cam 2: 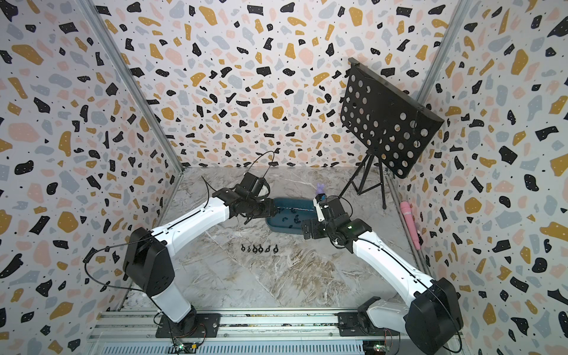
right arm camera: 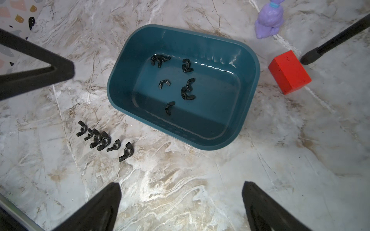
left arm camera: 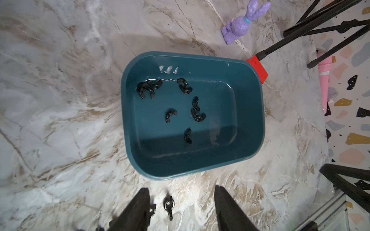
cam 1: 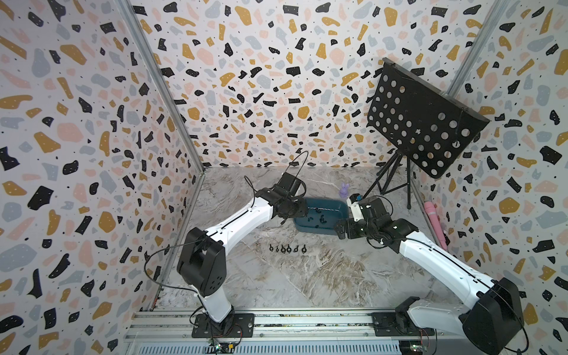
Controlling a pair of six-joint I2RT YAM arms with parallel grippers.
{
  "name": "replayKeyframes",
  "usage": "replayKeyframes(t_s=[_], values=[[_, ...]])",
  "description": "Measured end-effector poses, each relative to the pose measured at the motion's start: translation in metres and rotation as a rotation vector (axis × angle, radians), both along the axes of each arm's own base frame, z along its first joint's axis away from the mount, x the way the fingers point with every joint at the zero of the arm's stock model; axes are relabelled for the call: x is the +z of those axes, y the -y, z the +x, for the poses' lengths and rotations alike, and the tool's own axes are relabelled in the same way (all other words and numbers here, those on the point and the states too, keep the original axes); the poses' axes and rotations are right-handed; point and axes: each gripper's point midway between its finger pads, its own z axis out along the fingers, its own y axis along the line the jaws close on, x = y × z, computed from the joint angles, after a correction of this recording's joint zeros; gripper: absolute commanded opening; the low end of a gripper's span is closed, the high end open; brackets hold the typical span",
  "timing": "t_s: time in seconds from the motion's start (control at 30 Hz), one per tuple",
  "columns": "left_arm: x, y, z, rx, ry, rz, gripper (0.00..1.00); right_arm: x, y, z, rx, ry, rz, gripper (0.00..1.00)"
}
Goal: Take out the wing nut from the storage box
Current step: Pick up the wing nut from the storage box.
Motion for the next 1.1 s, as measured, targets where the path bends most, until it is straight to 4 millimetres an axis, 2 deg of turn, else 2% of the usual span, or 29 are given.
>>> replayKeyframes(t_s=[0.13, 0.3, 0.77, 1.1], values=[[-0.021, 0.007, 0.010, -0.038, -0.022, 0.045, 0.40, 0.002, 0.002, 0.002, -0.007, 0.006, -0.001, 1.00], [-0.037, 0.016, 0.022, -0.076, -0.032, 0.073, 0.42, 0.002, 0.003, 0.003, -0.010, 0.009, -0.006, 1.00], [-0.072, 0.047, 0.038, -0.130, -0.108, 0.043, 0.36, 0.003, 0.014, 0.011, -0.047, 0.022, -0.038, 1.00], [-0.090, 0.066, 0.062, -0.050, -0.153, 0.012, 0.36, -0.002, 0.018, 0.014, -0.058, 0.018, -0.059, 1.00]])
